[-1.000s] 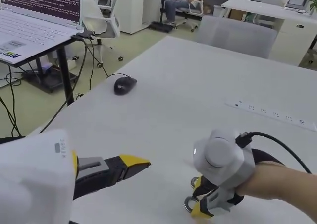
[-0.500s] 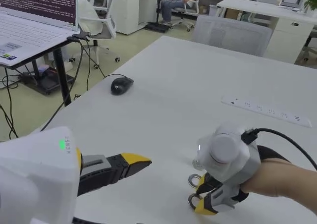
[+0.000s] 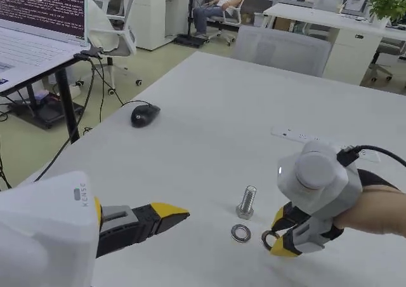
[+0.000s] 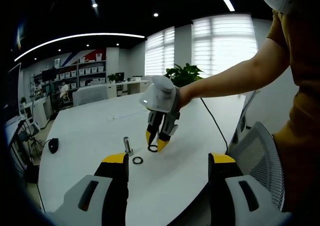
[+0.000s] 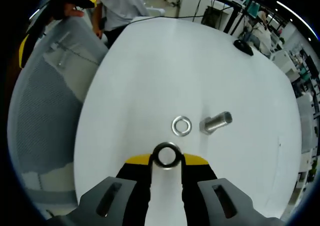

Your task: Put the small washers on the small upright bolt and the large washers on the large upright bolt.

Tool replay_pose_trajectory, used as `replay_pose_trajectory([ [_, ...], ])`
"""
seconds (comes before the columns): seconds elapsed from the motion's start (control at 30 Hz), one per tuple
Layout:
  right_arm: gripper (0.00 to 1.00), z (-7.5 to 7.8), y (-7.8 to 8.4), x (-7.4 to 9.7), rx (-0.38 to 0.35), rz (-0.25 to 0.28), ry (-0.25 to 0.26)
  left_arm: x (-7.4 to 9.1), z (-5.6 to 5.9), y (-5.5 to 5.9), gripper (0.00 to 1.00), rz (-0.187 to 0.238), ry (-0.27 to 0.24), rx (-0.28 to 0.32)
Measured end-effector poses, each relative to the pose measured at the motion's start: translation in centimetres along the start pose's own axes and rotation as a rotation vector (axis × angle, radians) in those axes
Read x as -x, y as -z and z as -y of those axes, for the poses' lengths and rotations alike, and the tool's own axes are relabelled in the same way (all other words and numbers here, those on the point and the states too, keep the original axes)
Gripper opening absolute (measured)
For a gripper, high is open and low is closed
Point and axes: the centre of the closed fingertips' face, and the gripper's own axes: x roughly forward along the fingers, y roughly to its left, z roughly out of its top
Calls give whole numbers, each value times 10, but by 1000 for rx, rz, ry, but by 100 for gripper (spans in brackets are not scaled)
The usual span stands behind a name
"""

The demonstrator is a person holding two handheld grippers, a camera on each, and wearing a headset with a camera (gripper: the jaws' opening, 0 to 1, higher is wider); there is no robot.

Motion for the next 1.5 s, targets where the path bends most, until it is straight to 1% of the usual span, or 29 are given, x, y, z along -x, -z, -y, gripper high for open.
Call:
replay_pose_trajectory([
  [0.03, 22, 4, 0, 4, -1, 3, 14, 0, 1, 0, 64, -1, 3, -3],
  [0.2, 22, 20, -5, 16, 2, 6, 49, 0, 2, -2, 64, 0, 9, -8],
  [0.3, 22, 25, -10, 19, 8, 10, 58, 0, 1, -2, 64, 2, 8, -7],
  [0.37, 22, 32, -14, 21, 18, 12, 70, 0, 1, -2, 64, 3, 7, -6],
  [0.5, 22, 45, -26, 22, 25, 24, 85, 1, -1, -2, 64, 5, -1, -3],
  [0.57, 22, 52, -35, 23, 43, 33, 103, 2, -2, -2, 64, 11, -6, 2],
  [0.6, 22, 54, -38, 23, 45, 39, 103, 2, -3, -2, 64, 12, -8, 5],
  [0.7, 22, 64, -48, 19, 66, 42, 115, 3, -6, -1, 64, 11, -17, 9],
  [0.87, 22, 72, -54, 14, 81, 38, 108, 3, -11, -2, 64, 19, -31, 18],
  [1.03, 22, 78, -55, 6, 97, 13, 83, 1, -15, -1, 64, 17, -37, 25],
  [1.23, 22, 79, -50, -3, 111, -27, 49, -1, -19, 0, 64, 18, -42, 33],
  [1.37, 22, 78, -47, -9, 116, -41, 35, -2, -20, 1, 64, 18, -45, 40],
  [1.5, 22, 79, -44, -14, 126, -53, 31, -3, -21, 3, 64, 11, -45, 41],
])
